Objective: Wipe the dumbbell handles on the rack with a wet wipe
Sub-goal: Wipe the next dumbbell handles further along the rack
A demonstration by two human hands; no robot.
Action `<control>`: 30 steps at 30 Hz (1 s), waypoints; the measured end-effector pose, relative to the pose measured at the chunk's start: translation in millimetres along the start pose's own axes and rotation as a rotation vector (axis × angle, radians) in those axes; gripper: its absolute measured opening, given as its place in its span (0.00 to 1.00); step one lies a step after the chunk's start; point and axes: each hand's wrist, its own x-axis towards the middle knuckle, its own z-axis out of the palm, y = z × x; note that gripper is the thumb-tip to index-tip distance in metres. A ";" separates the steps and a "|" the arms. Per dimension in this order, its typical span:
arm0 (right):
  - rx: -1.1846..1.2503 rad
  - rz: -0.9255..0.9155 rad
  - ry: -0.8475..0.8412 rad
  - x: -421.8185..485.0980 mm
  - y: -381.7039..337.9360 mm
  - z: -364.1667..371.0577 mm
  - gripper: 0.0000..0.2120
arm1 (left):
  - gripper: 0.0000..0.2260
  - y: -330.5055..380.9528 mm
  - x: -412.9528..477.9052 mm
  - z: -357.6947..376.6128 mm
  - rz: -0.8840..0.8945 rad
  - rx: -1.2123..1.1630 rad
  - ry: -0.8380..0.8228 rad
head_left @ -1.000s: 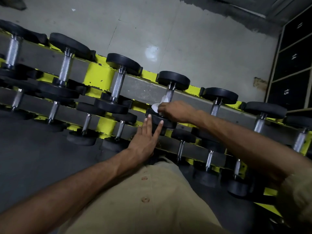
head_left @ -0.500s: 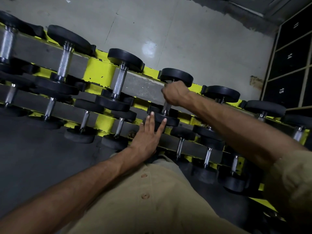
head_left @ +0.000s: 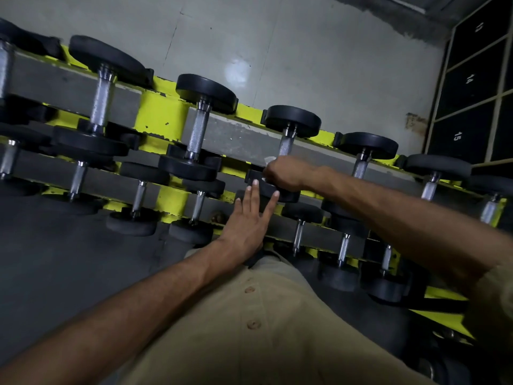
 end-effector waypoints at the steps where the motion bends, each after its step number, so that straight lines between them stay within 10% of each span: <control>1: -0.013 -0.027 0.004 -1.6 1.9 -1.3 0.11 | 0.47 -0.5 -0.2 -0.2 0.004 0.001 -0.004; 7: -0.107 0.261 0.472 9.5 38.5 -5.1 0.08 | 0.48 -5.1 -2.3 -6.0 0.023 0.046 -0.023; 13: 0.043 0.049 0.538 -19.7 13.7 47.0 0.08 | 0.48 -0.1 -1.7 -5.1 -0.004 0.038 -0.027; 20: 1.076 0.589 0.865 -12.6 -15.2 76.6 0.10 | 0.42 7.6 -4.6 -10.8 -0.039 0.081 -0.024; 26: 1.117 0.770 0.834 5.8 -8.7 80.2 0.09 | 0.39 12.3 -6.4 -14.8 -0.069 0.100 -0.048; 30: 1.582 0.828 0.756 36.1 25.8 50.3 0.11 | 0.40 15.2 -8.6 -21.0 -0.089 0.113 -0.085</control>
